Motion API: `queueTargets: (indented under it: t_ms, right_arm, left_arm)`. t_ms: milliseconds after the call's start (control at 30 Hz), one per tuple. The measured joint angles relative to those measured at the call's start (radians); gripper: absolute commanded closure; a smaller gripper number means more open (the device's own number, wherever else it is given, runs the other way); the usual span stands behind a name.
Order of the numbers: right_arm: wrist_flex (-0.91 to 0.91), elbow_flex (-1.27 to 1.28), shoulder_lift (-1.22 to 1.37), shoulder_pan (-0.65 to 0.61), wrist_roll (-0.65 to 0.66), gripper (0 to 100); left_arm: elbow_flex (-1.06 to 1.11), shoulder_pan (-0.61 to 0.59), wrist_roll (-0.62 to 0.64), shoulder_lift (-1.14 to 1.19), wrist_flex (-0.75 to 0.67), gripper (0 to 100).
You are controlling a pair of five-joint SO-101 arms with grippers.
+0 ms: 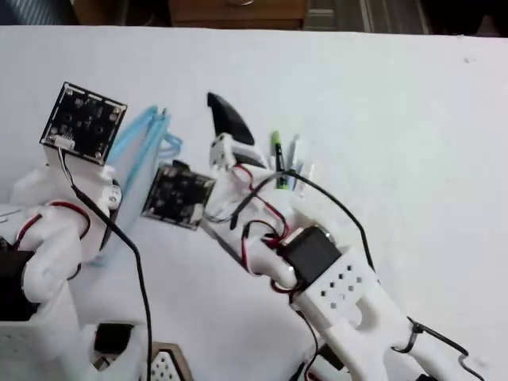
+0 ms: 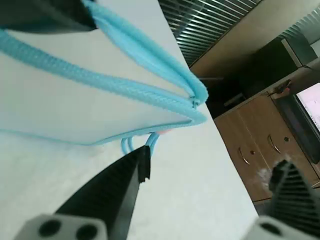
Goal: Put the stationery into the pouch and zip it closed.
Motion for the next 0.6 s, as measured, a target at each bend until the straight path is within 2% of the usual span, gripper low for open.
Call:
queueTargets:
  t_ms: [100,267,467,600]
  right_arm:
    - [-0.002,-0.028,0.000,0.064,-0.178,62.6]
    - [0.103,-0.221,0.057,0.129,-0.600,62.6]
    - [0.388,-0.562,0.301,0.048,-0.991,62.6]
    - [0.588,-0.845,0.491,-0.008,-1.201,62.9]
  left_arm:
    - [0.003,0.000,0.005,0.000,0.000,98]
    - [0.003,0.000,0.005,0.000,0.000,98]
    - [0.003,0.000,0.005,0.000,0.000,98]
    - [0.003,0.000,0.005,0.000,0.000,98]
